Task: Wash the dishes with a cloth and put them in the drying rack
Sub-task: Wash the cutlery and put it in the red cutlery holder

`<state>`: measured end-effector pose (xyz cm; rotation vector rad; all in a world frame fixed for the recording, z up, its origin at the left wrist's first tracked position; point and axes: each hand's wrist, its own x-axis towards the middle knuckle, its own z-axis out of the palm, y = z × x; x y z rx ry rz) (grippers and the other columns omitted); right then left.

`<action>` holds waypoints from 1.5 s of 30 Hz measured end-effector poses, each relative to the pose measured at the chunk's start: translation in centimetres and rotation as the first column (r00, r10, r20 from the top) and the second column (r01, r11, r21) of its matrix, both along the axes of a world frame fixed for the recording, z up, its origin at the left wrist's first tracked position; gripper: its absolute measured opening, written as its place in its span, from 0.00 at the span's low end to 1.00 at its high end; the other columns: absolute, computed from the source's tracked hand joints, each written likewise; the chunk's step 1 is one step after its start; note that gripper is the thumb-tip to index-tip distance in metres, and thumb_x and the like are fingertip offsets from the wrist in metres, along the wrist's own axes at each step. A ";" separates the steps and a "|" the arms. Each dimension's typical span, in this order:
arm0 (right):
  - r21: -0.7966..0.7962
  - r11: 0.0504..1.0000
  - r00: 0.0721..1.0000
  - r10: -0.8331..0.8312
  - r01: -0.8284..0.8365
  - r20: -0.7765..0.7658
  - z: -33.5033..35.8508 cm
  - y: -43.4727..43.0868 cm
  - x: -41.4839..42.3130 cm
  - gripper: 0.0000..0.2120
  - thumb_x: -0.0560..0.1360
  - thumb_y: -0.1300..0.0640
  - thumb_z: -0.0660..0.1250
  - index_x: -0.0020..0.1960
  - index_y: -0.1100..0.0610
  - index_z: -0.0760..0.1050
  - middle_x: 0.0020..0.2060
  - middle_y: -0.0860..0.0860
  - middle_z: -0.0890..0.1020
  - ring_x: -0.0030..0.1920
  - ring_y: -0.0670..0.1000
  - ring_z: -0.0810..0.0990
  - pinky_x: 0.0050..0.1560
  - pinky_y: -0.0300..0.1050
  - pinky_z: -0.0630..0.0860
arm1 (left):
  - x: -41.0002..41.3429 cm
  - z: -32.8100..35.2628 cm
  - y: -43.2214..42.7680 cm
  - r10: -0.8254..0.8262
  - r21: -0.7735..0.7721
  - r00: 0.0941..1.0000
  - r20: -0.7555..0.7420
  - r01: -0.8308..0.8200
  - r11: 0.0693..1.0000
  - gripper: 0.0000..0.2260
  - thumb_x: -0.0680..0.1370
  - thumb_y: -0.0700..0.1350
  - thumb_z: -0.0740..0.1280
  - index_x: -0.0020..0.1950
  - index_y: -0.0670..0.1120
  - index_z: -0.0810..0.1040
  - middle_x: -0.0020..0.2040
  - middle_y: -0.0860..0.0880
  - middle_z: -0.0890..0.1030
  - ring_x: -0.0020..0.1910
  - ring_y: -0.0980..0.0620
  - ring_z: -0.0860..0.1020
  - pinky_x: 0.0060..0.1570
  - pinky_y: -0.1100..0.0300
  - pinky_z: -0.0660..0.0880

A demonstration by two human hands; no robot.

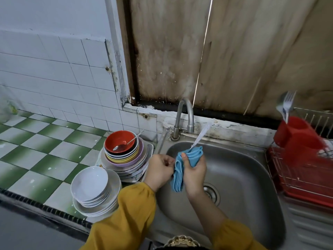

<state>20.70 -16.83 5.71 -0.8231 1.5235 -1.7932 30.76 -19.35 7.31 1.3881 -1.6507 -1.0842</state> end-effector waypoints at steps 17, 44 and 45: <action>-0.012 0.967 0.934 -0.242 0.254 0.263 7.0 0.0 -10.6 0.16 0.77 0.60 0.68 0.62 0.50 0.70 0.57 0.51 0.78 0.53 0.50 0.79 0.48 0.42 0.76 | -1.1 2.9 0.8 -0.015 -0.030 0.980 0.198 0.021 0.999 0.06 0.78 0.36 0.67 0.44 0.41 0.82 0.38 0.45 0.82 0.35 0.52 0.79 0.29 0.73 0.72; -0.025 0.996 0.981 -0.085 0.091 0.176 5.6 2.9 -6.5 0.26 0.75 0.64 0.70 0.69 0.51 0.66 0.56 0.49 0.78 0.52 0.47 0.81 0.52 0.46 0.80 | -2.1 4.3 3.9 -0.122 -0.135 0.992 -0.015 0.119 0.984 0.14 0.76 0.33 0.69 0.61 0.41 0.80 0.44 0.46 0.83 0.30 0.64 0.79 0.34 0.72 0.75; -0.074 0.989 0.983 -0.117 0.129 0.144 5.9 2.9 -6.9 0.34 0.75 0.65 0.70 0.74 0.46 0.59 0.55 0.44 0.76 0.53 0.46 0.80 0.52 0.45 0.80 | -2.0 4.5 4.0 -0.114 -0.129 0.993 -0.042 0.108 0.986 0.14 0.76 0.33 0.69 0.61 0.41 0.80 0.42 0.47 0.82 0.30 0.65 0.79 0.34 0.73 0.74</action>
